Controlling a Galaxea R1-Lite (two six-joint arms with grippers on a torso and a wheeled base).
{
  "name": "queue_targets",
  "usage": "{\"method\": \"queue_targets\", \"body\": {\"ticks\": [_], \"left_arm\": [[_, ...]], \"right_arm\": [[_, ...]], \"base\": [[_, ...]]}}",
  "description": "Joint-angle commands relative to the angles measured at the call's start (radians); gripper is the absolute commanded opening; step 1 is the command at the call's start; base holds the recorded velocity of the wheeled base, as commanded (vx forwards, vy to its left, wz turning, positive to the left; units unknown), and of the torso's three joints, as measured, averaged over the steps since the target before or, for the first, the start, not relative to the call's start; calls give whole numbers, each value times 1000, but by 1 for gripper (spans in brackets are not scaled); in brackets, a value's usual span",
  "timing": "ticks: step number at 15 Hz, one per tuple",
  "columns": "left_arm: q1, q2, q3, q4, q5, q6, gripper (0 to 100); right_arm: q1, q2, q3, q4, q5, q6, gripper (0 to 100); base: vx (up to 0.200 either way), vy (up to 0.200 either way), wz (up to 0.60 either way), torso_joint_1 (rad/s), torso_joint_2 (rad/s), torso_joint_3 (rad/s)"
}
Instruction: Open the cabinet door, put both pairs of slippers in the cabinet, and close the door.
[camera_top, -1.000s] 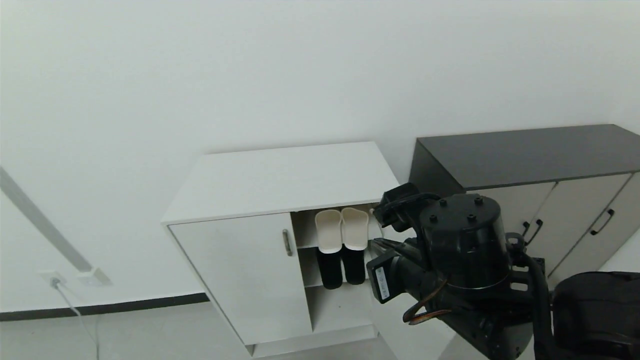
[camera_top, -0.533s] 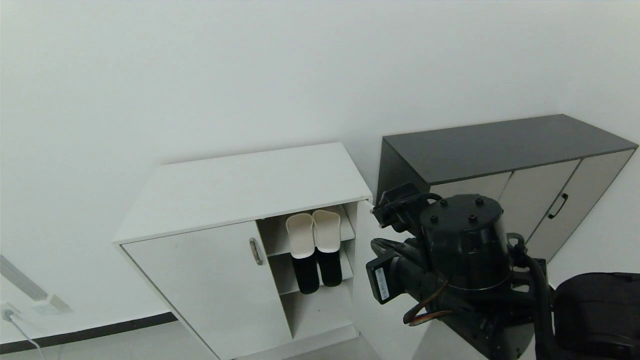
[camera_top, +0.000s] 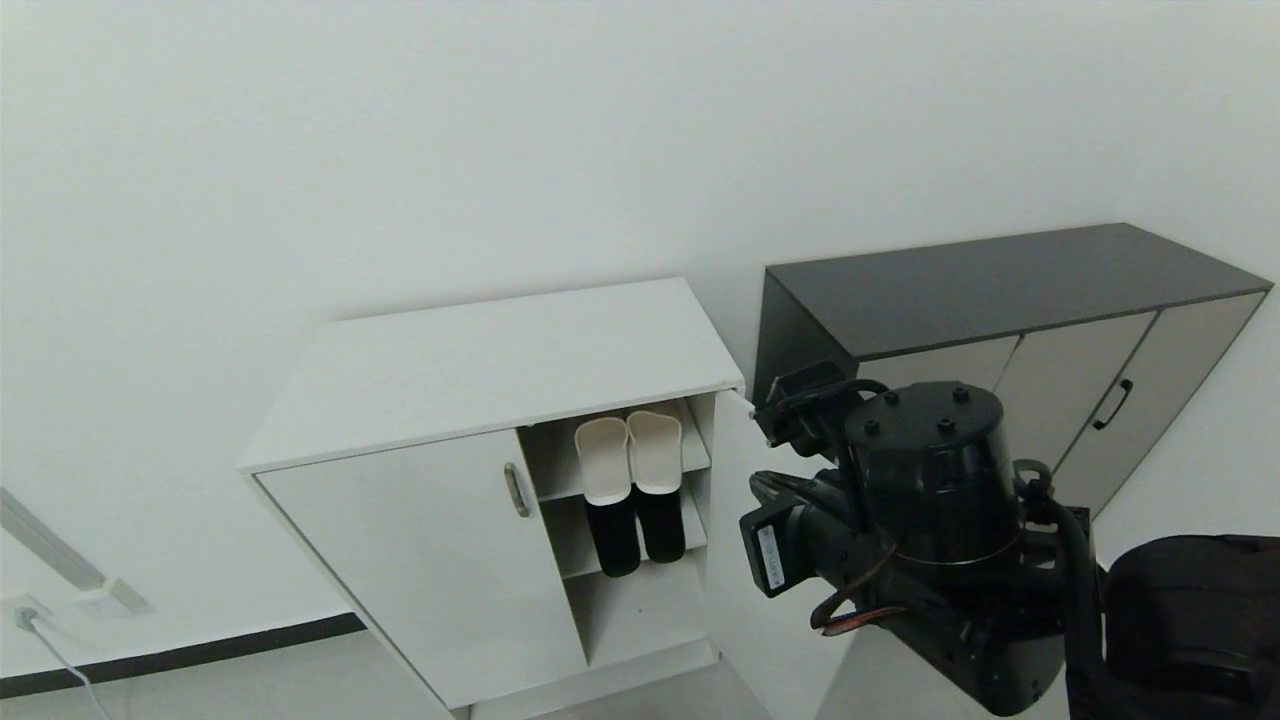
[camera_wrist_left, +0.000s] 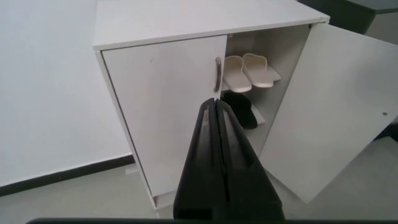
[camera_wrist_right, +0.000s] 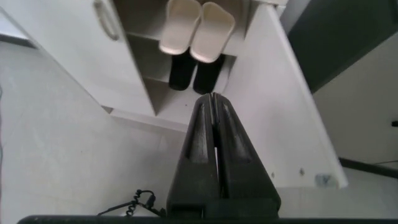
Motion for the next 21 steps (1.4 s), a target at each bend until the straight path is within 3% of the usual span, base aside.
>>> {"method": "queue_targets", "body": {"ticks": [1, 7, 9, 12, 15, 21], "left_arm": [[0, 0, 0, 0, 0, 0, 0], [0, 0, 0, 0, 0, 0, 0], [0, 0, 0, 0, 0, 0, 0], [0, 0, 0, 0, 0, 0, 0], [0, 0, 0, 0, 0, 2, 0], [0, 0, 0, 0, 0, 2, 0]], "right_arm": [[-1, 0, 0, 0, 0, 0, 0], [-66, 13, -3, -54, 9, -44, 0], [-125, 50, -91, -71, 17, -49, 0], [-216, 59, -246, 82, 29, -26, 0], [-316, 78, -356, 216, 129, 34, 0], [-441, 208, -373, 220, 204, 74, 0]], "base": [[0, 0, 0, 0, 0, 0], [0, 0, 0, 0, 0, 0], [0, 0, 0, 0, 0, 0], [0, 0, 0, 0, 0, 0], [0, 0, 0, 0, 0, 0], [0, 0, 0, 0, 0, 0]]}}
